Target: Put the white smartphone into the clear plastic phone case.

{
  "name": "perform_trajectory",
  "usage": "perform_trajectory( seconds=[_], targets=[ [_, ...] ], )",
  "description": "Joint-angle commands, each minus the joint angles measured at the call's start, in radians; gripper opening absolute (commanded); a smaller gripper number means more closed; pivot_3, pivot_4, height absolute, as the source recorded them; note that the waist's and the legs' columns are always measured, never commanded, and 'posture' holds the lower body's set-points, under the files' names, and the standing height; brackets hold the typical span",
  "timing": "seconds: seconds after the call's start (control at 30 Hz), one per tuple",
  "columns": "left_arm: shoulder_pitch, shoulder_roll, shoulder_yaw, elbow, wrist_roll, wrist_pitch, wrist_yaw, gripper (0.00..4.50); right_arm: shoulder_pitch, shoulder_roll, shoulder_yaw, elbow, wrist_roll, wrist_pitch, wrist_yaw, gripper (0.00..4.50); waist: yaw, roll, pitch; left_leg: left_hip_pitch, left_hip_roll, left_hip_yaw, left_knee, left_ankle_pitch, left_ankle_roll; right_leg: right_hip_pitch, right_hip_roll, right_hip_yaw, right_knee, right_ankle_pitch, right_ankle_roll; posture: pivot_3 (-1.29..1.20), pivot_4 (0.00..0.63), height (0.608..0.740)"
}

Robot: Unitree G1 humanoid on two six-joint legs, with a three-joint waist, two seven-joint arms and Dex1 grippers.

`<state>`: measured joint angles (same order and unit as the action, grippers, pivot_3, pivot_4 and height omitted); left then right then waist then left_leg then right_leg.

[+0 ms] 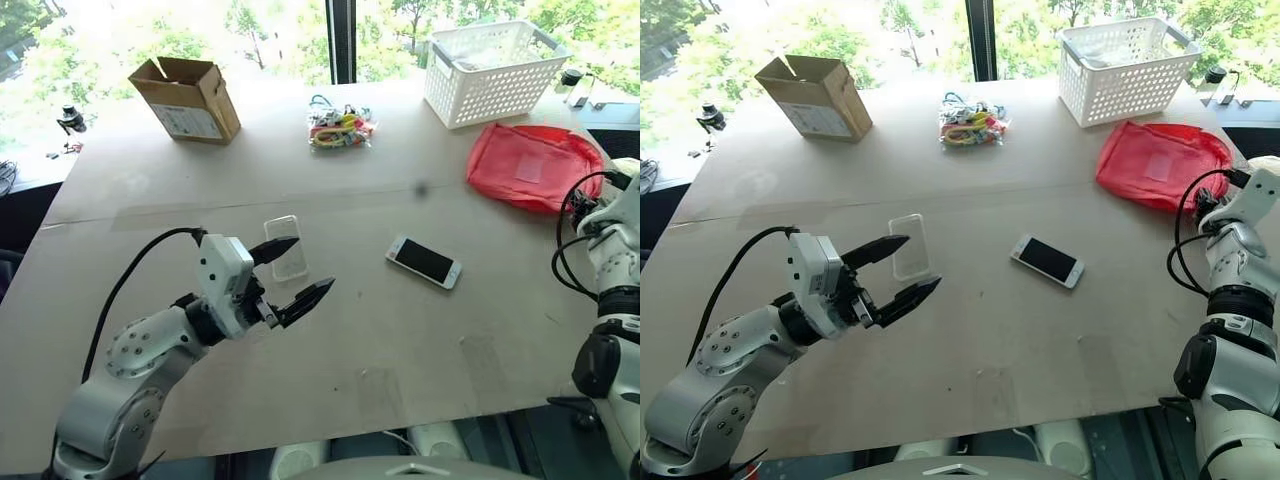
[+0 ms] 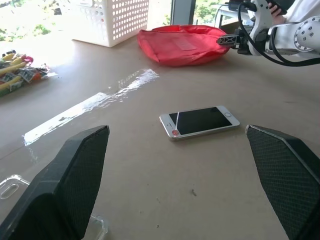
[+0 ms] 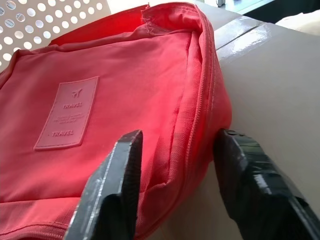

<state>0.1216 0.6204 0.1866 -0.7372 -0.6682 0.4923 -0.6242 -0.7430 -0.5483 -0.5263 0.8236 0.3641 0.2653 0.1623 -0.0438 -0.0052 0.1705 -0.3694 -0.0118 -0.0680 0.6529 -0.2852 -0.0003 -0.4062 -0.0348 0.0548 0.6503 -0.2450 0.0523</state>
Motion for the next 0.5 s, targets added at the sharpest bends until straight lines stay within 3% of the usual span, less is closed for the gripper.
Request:
perform_trajectory(
  seconds=[0.03, 0.07, 0.2, 0.33, 0.5],
  targets=[
    [0.005, -0.011, 0.007, -0.022, -0.014, -0.026, -0.006, 4.50, -0.034, -0.016, -0.016, -0.020, 0.008, -0.068, -0.016, 3.88, 0.001, 0.000, 0.000, 0.000, 0.000, 0.000, 0.000, 0.000, 0.000, 0.000, 0.000, 0.000, 0.000, 0.000, 0.000, 0.00, 0.150, 0.740],
    [0.006, -0.011, 0.010, -0.022, -0.019, -0.026, -0.010, 4.50, -0.034, -0.021, -0.016, -0.018, -0.001, -0.096, -0.028, 4.36, 0.002, 0.000, 0.000, 0.000, 0.000, 0.001, 0.000, 0.000, 0.000, 0.000, 0.000, 0.001, 0.001, 0.000, 0.000, 0.00, 0.150, 0.740],
    [0.007, -0.015, 0.025, -0.015, -0.032, -0.020, -0.010, 4.50, -0.042, -0.036, -0.030, -0.011, -0.010, -0.207, -0.061, 4.44, 0.002, 0.000, 0.000, 0.001, 0.000, 0.002, 0.001, 0.000, 0.000, 0.000, 0.000, 0.001, 0.003, 0.000, 0.000, 0.00, 0.150, 0.740],
    [0.002, 0.037, 0.055, 0.094, -0.005, -0.036, -0.086, 4.50, -0.034, -0.006, -0.011, -0.162, 0.125, -0.162, 0.207, 4.44, -0.001, 0.000, 0.000, 0.002, 0.000, 0.002, 0.001, 0.000, 0.000, 0.000, 0.001, 0.002, 0.004, 0.000, 0.000, 0.00, 0.150, 0.740],
    [-0.135, 0.174, 0.020, 0.449, 0.081, -0.175, -0.374, 4.50, 0.140, -0.026, 0.217, -0.513, 0.193, 0.070, 0.560, 4.44, 0.000, 0.000, 0.000, 0.007, 0.004, 0.004, 0.000, 0.000, 0.000, -0.001, 0.006, 0.004, 0.009, 0.000, 0.000, 0.00, 0.150, 0.740]
  ],
)
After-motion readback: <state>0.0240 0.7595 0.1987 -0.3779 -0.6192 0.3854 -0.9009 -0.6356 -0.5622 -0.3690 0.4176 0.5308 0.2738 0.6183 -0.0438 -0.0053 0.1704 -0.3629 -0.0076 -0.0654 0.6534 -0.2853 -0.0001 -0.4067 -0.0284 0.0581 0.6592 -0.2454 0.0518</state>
